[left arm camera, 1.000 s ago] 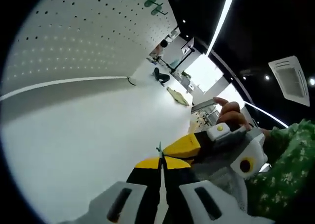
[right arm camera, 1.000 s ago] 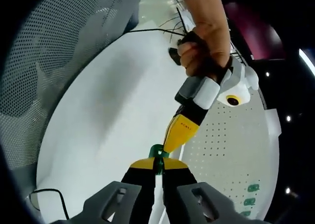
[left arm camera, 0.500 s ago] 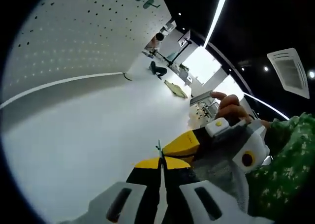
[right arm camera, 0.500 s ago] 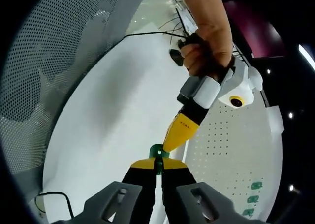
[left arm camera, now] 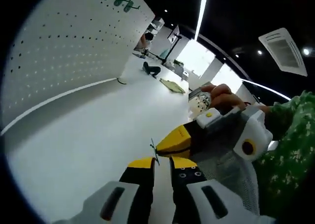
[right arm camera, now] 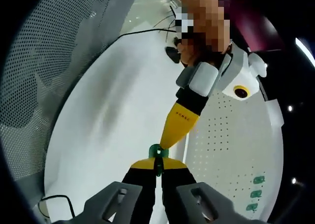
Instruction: Insert the hook assembly into the mounting plate slot until the hook locks in place.
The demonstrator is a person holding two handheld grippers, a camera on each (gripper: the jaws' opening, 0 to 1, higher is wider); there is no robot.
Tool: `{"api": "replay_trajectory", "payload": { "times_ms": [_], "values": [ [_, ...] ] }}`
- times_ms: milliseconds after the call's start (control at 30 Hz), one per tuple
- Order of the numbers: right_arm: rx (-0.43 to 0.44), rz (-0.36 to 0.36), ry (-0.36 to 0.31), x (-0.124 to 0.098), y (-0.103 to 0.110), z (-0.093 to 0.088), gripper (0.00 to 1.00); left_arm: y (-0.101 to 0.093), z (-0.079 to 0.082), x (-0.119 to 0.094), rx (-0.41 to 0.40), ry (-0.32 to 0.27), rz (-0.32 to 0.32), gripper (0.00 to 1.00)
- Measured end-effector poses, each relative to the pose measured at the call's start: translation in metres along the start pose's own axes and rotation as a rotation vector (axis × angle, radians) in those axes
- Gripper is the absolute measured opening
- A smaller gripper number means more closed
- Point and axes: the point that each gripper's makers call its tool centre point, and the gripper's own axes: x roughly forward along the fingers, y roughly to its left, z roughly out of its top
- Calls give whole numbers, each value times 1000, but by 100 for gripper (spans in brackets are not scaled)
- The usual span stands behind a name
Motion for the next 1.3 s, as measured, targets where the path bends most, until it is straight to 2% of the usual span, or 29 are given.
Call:
{"api": "replay_trajectory", "payload": {
  "times_ms": [67, 233, 367, 433, 467, 567, 700, 1000, 1067, 1200, 1300],
  "values": [
    [13, -4, 0, 0, -1, -1, 1, -1, 0, -2, 23, -4, -2, 15],
    [56, -22, -2, -1, -8, -3, 1, -1, 7, -4, 162, -31, 16, 19],
    [113, -40, -1, -3, -15, -9, 1, -5, 16, -9, 258, -82, 25, 20],
    [157, -49, -5, -4, -17, -11, 1, -5, 19, -11, 294, -97, 37, 21],
    [198, -55, -10, -4, -19, -13, 1, -6, 23, -13, 353, -111, 44, 21],
    [298, -64, -27, -6, -23, -17, 1, -6, 29, -16, 427, -144, 67, 22],
    [428, -70, -61, -10, -30, -18, 1, -8, 35, -19, 476, -182, 78, 21],
    [765, -73, -183, -22, -54, -15, 1, -9, 44, -23, 527, -236, 95, 22],
    [892, -43, -261, -27, -60, -7, 1, -10, 47, -25, 516, -259, 84, 23],
    [1052, -8, -358, -35, -70, -4, 1, -18, 58, -31, 483, -332, 49, 23],
    [1177, 29, -459, -43, -77, 1, 1, -21, 64, -37, 453, -378, 20, 23]
  ]
}}
